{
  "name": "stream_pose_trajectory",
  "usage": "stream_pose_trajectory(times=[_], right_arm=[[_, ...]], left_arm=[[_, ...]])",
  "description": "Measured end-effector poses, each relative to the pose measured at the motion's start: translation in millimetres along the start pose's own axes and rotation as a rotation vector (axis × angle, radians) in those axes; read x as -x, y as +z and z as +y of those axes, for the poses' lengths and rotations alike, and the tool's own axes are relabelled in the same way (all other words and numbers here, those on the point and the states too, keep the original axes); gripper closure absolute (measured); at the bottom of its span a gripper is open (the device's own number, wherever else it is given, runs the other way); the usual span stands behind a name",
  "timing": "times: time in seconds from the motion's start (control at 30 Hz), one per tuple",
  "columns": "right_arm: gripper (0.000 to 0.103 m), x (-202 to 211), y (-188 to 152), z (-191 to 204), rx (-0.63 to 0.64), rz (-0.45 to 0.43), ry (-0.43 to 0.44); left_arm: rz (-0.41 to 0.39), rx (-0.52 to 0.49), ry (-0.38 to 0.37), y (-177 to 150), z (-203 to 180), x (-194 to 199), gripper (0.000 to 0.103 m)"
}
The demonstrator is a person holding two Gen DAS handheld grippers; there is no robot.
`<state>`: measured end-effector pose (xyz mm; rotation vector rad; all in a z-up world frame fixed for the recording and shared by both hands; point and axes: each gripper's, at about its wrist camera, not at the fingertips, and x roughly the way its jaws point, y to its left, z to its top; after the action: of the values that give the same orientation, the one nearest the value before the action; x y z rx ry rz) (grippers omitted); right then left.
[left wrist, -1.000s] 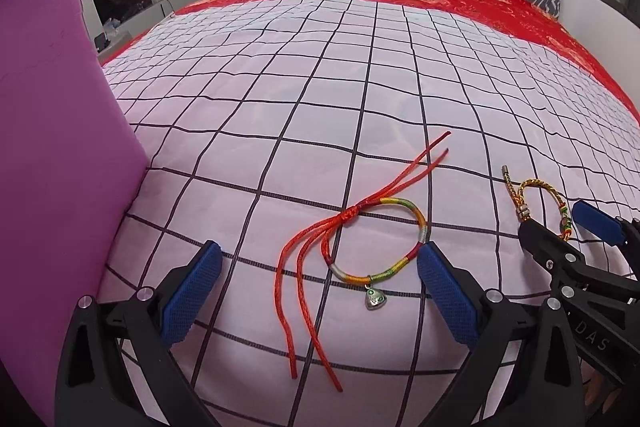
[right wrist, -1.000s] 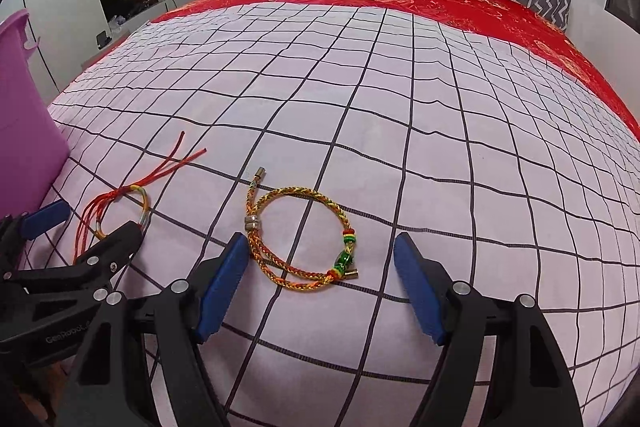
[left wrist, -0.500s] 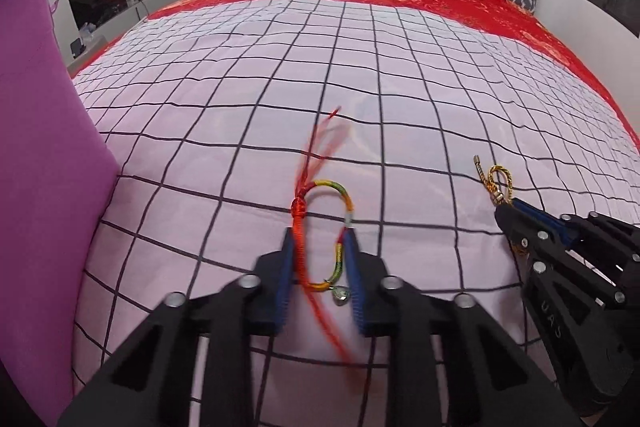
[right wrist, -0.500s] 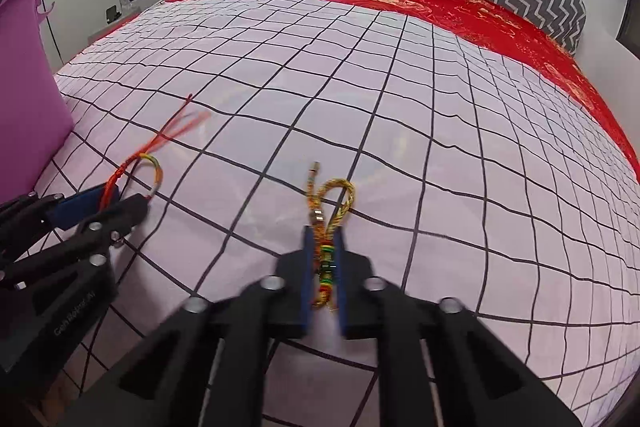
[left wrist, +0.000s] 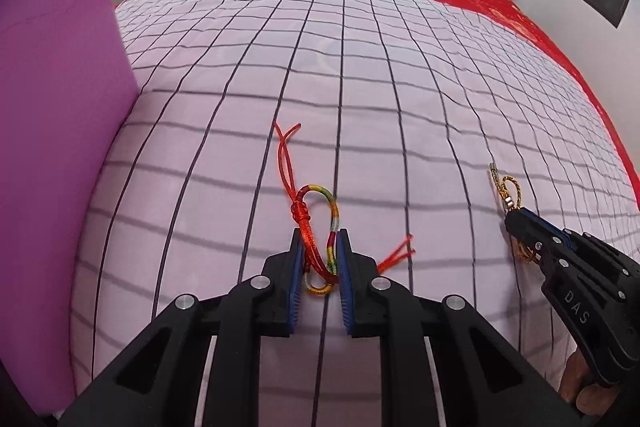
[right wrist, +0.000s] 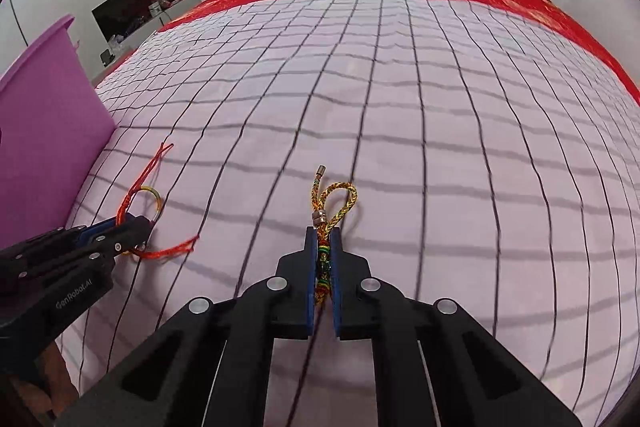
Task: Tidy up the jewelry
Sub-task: 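Lift and carry both bracelets over the purple basin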
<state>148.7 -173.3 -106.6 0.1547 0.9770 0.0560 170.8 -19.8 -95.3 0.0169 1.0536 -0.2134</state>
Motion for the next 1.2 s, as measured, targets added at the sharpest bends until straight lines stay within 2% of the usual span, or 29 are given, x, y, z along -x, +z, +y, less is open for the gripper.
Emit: stream_pose_trajectory(times=[0.27,0.57,0.87,1.2], right_arm=[[0.097,53,-49,9,-0.020,-0.007,0.022],[0.097,112,-68,31,-0.020,-0.074,0.086],[0.097,169,-60,71,0.051,-0.175,0.113],[0.096,206,-29,133,0.167,-0.265,0.176]], left_arm=[[0.009,-0.008,-0.032,-45,-1,57,0.087],[-0.066,-0.016,-0.049,-73,2,122,0.087],[-0.192,0.003,-0.040,-68,17,189,0.087],[-0.304,0.071,0.000,-42,66,250,0.087]])
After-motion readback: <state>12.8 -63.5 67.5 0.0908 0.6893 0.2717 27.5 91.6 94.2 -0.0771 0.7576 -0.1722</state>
